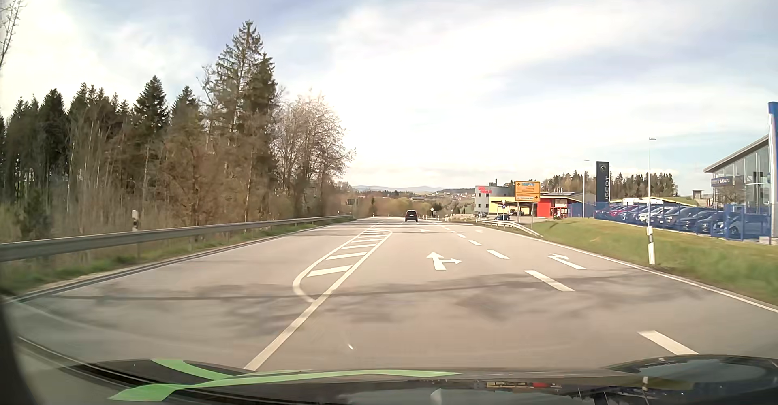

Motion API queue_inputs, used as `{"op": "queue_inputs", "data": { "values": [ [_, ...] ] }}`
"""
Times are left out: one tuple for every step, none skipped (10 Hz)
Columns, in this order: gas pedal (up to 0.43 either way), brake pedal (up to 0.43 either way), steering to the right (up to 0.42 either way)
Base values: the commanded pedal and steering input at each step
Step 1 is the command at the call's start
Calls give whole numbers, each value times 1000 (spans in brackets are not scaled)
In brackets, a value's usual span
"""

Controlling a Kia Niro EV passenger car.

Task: Follow the waypoints while adhering to traffic rules and regulations

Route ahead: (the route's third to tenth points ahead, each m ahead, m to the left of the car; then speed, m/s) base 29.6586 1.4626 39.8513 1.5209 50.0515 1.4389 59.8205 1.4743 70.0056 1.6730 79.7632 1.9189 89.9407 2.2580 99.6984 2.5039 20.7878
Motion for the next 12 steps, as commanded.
{"op": "queue_inputs", "data": {
  "values": [
    [67,0,0],
    [47,0,0],
    [39,0,-1],
    [28,0,-1],
    [0,0,0],
    [0,0,0],
    [0,0,-1],
    [0,0,0],
    [0,0,0],
    [8,0,-1],
    [28,0,-1],
    [28,0,-1]
  ]
}}
